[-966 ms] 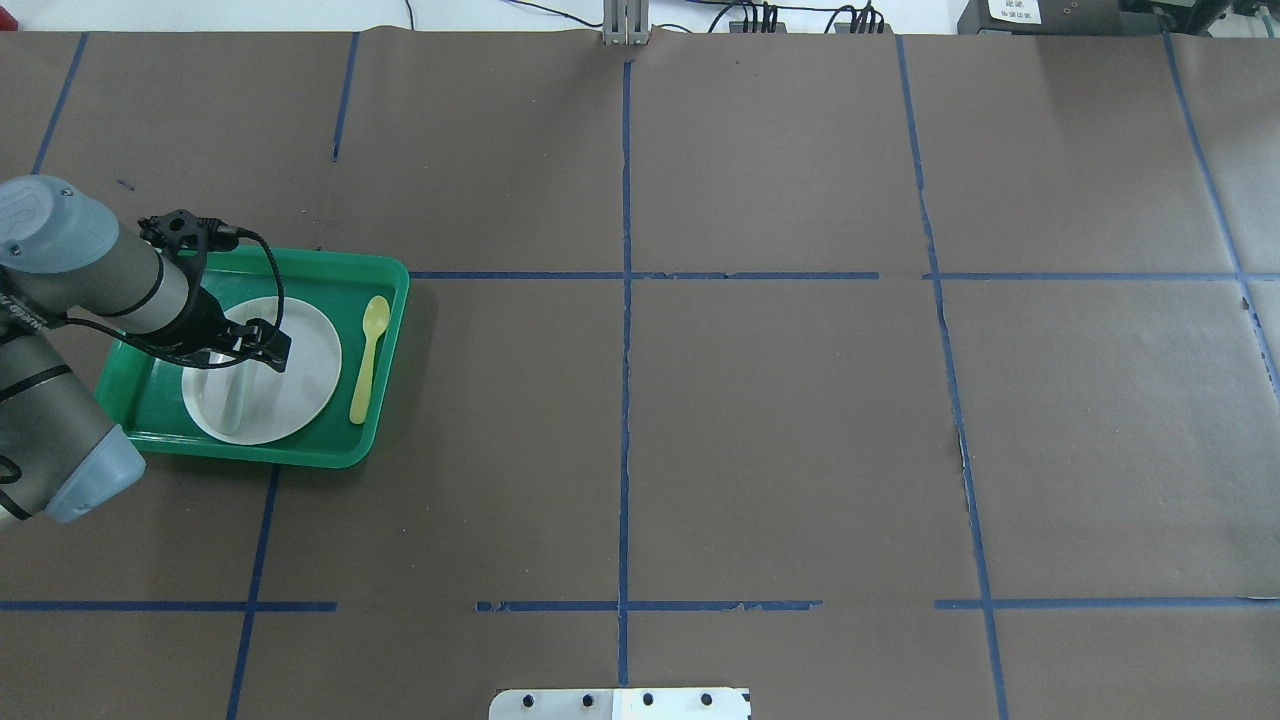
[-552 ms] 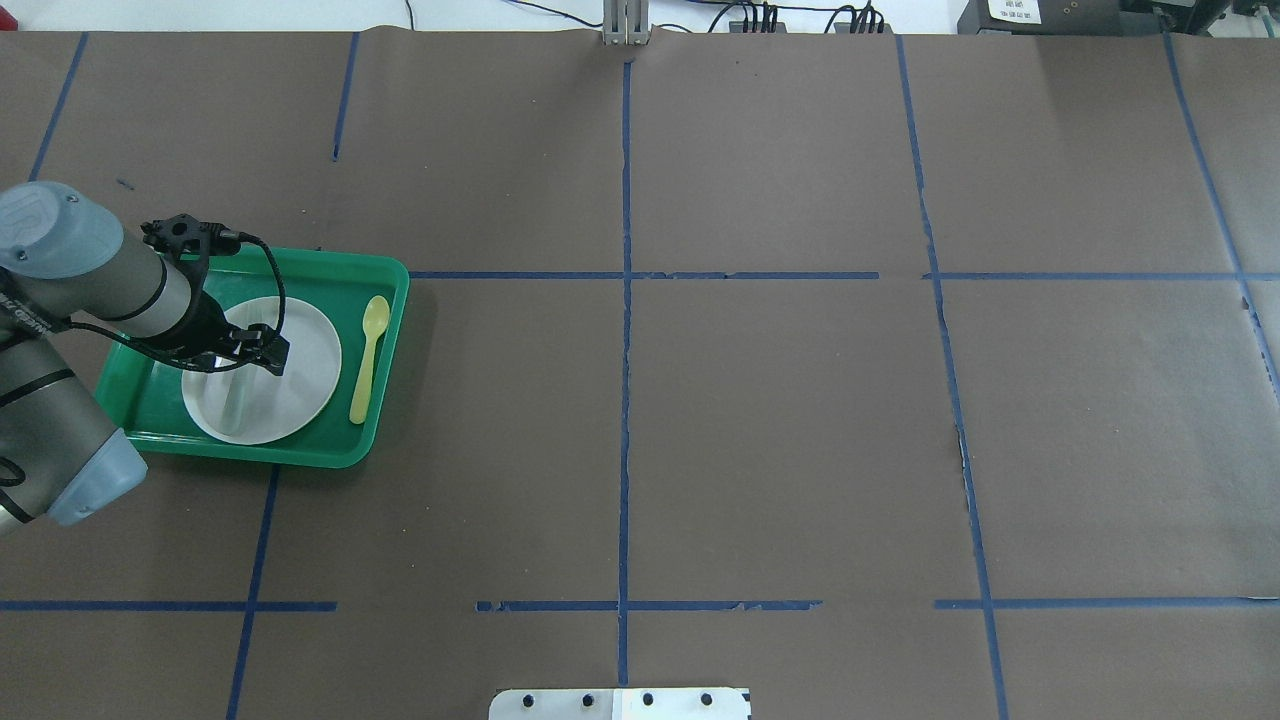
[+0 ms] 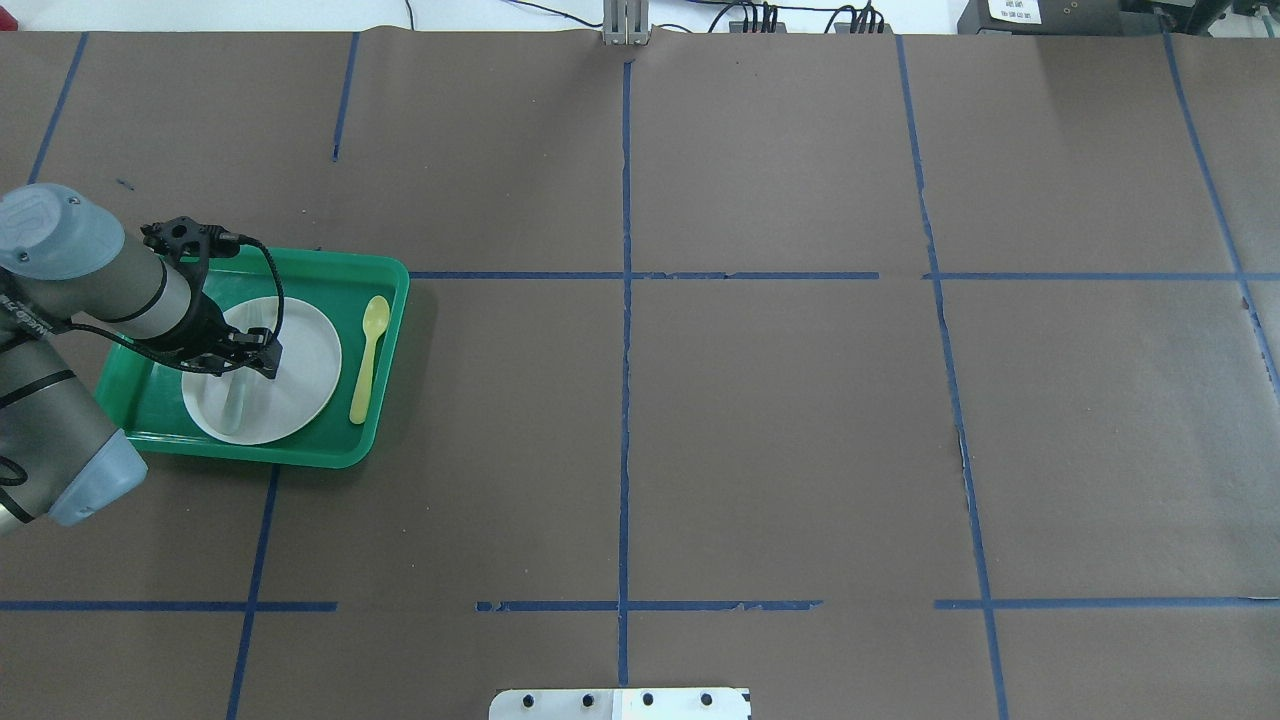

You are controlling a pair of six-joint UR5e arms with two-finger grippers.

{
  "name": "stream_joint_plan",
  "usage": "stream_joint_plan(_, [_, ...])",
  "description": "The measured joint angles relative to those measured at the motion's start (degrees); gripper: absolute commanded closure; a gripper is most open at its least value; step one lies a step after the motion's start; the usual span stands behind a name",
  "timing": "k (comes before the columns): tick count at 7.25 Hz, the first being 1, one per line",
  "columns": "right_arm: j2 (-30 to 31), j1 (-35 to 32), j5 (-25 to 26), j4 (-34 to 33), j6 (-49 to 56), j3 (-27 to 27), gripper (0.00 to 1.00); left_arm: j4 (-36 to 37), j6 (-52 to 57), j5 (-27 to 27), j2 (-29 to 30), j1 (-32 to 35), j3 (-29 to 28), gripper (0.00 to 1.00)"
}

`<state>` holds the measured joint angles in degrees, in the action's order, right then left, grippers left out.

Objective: Place fork
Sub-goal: 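Lower the left gripper and close it on the fork handle, then carry the fork off the plate and lower it beside the plate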

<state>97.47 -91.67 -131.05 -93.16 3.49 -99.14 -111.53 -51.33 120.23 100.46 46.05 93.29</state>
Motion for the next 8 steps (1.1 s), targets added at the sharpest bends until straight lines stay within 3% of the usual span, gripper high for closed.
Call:
stream_joint_plan(2, [0.00, 0.00, 0.00, 0.00, -0.01, 0.02, 0.00, -0.02, 0.00, 0.06, -0.07, 0.00, 0.17, 1.00])
stream_joint_plan(8, [0.00, 0.00, 0.00, 0.00, 0.01, 0.00, 0.00, 0.41, 1.35, 1.38, -3.58, 1.29, 7.17, 1.00])
